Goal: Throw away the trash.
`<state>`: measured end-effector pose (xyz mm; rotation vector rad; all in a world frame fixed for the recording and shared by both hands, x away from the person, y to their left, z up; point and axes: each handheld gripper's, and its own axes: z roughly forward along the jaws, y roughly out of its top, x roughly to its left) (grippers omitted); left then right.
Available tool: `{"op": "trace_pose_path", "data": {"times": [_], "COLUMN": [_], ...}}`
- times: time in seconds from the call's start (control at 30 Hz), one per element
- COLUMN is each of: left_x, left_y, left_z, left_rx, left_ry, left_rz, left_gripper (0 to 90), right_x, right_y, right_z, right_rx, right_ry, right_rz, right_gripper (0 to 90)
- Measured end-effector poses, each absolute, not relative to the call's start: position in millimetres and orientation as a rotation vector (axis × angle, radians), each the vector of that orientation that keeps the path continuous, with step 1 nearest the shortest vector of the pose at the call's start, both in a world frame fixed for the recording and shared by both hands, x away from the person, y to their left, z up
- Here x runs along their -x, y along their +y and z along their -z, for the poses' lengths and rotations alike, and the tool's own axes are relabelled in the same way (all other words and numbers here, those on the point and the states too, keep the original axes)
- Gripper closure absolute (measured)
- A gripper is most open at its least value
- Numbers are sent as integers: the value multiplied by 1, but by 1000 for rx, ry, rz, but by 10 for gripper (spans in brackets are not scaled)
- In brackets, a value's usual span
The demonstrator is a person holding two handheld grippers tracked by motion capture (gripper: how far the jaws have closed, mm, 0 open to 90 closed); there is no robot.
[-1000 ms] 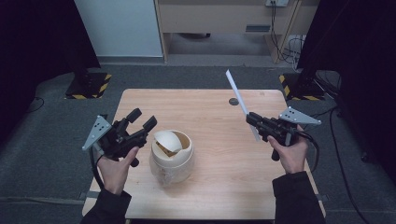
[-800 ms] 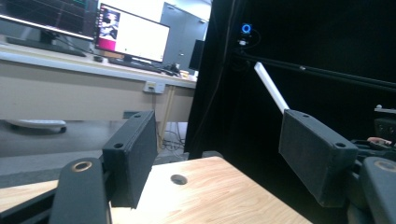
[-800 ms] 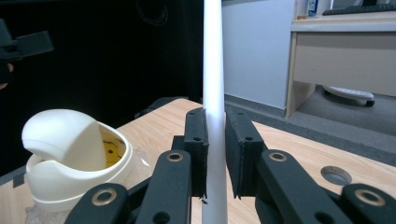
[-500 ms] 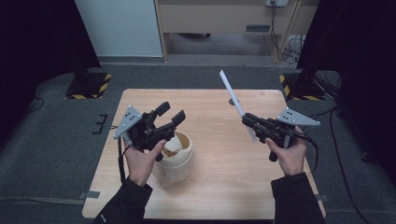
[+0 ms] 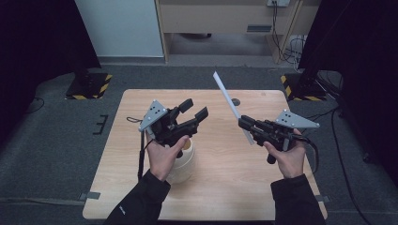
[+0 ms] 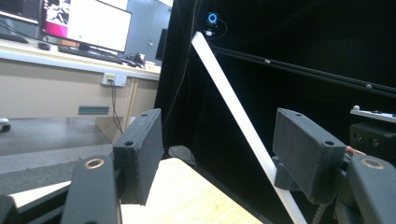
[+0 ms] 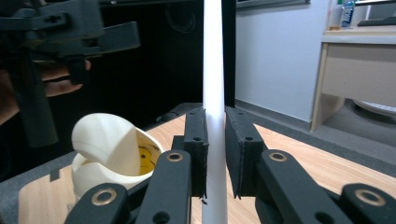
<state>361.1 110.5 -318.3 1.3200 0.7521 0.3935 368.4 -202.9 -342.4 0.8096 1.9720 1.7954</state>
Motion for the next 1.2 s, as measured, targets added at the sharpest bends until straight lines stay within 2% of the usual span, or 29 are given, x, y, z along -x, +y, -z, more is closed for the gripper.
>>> {"op": "trace_pose_path", "data": {"times": [0.77,1.2], "left_x": [-379,-383], "left_y": [79,72], "left_z": [326,327], "left_rx": [-1351,-1356], "left_ry": [767,762], "left_rz": [-336,-296], "left_gripper": [393,510], "right_x": [-366,-365], "right_y": [-194,-188], "right_z": [347,350], "right_rx": [-746,-698], "right_ry": [2035,2099], "right_rz": [-1808,-1798], "right_gripper": [794,794]}}
